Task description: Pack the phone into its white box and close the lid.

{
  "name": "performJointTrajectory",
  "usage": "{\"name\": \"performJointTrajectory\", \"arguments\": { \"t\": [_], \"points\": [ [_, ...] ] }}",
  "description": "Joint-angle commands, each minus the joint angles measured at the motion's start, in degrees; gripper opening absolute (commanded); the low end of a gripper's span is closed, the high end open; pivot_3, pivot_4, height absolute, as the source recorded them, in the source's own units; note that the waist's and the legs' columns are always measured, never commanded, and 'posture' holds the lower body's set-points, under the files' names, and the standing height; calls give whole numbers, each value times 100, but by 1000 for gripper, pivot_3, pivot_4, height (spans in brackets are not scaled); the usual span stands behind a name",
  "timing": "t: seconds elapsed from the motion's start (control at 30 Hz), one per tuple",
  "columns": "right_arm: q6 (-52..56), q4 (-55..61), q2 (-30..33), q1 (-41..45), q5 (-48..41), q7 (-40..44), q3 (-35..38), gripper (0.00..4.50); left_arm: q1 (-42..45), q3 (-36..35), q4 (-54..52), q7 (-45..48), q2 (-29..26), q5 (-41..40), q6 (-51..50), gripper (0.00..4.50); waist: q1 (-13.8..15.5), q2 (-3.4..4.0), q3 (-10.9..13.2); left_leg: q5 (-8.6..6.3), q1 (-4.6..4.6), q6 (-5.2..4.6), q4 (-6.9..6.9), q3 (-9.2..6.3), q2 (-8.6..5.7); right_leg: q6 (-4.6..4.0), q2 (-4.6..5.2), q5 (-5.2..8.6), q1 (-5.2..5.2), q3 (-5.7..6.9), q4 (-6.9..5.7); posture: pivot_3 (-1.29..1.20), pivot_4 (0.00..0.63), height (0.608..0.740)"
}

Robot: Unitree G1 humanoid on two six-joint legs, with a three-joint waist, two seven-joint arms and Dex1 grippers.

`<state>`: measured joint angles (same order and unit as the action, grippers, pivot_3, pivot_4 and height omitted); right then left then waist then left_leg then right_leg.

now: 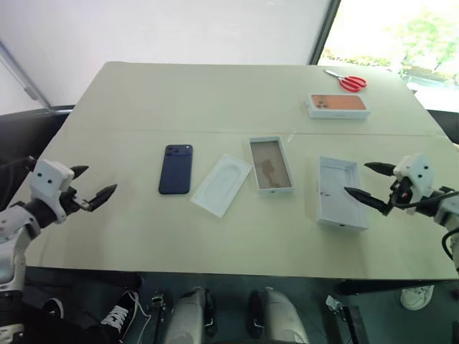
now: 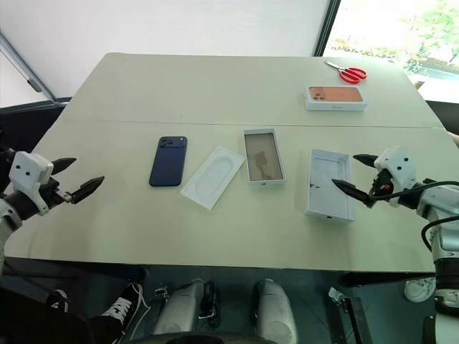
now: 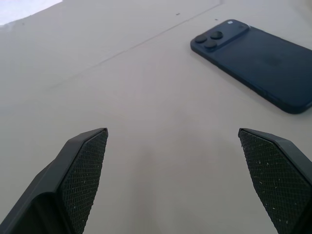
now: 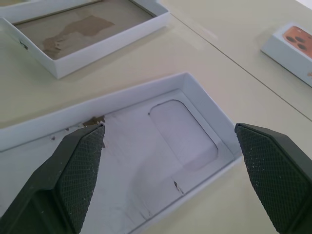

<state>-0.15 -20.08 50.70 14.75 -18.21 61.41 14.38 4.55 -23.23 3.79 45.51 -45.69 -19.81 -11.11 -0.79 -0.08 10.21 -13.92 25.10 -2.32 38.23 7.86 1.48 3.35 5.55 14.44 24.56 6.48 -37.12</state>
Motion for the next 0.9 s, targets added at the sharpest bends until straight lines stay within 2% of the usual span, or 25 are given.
{"name": "performJointTrajectory", "arguments": {
  "t": [0.03, 0.3, 0.4, 0.5, 0.6, 0.67, 0.8, 0.9],
  "points": [
    [62, 156, 66, 99, -143, 166, 89, 4463, -4, 99, -295, -149, 0, 46, -226, 4500, 7, 0, 0, 0, -2, 0, 0, 1, 0, 1, -1, 0, -2, 0, 0, 0, 150, 738],
    [407, 842, 1, 102, -295, 396, -98, 4463, 236, 746, -1032, -250, 161, -55, -1100, 4500, 16, -1, 0, 1, -8, -1, 1, 3, 0, 3, -4, 0, -9, 1, -3, 0, 150, 738],
    [465, 1201, 14, 289, -182, 439, -369, 4463, 761, 1089, -1199, -492, 376, -298, -2089, 4500, 25, -1, 0, 2, -9, 0, 3, 3, 0, 3, -5, 0, -11, 1, -6, 0, 150, 738],
    [950, 1540, -112, 588, -369, 389, -580, 4463, 1492, 1262, -1149, -799, 832, -755, -3211, 4500, 26, -5, 0, 5, -13, 1, 6, 3, -1, 5, -7, 0, -16, 1, -12, 0, 150, 738],
    [987, 1855, -295, 797, -317, 318, -791, 4463, 2233, 1157, -884, -1006, 1390, -1335, -4107, 4500, 41, -13, 0, 6, -13, 0, 8, 3, -1, 8, -12, 1, -18, 1, -13, 0, 150, 738],
    [1045, 1966, -415, 907, -304, 263, -874, 4463, 2700, 798, -528, -1297, 1834, -1854, -4890, 4500, 39, -15, 1, 6, -13, 0, 10, 3, -1, 9, -14, 1, -19, 2, -14, 0, 150, 738],
    [965, 1870, -508, 933, -142, 224, -1000, 4463, 2981, 1386, -285, -1198, 1934, -1601, -4939, 4500, 22, -17, 1, 7, -15, 0, 12, 3, -1, 12, -18, 2, -20, 2, -16, 0, 150, 738],
    [889, 1867, -546, 858, -82, 188, -1021, 4463, 3350, 1300, 425, -1439, 2159, -1625, -5217, 4500, 26, -17, 1, 11, -22, 6, 12, 3, 1, 11, -22, 2, -25, 2, -19, 0, 150, 738]
  ]
}}
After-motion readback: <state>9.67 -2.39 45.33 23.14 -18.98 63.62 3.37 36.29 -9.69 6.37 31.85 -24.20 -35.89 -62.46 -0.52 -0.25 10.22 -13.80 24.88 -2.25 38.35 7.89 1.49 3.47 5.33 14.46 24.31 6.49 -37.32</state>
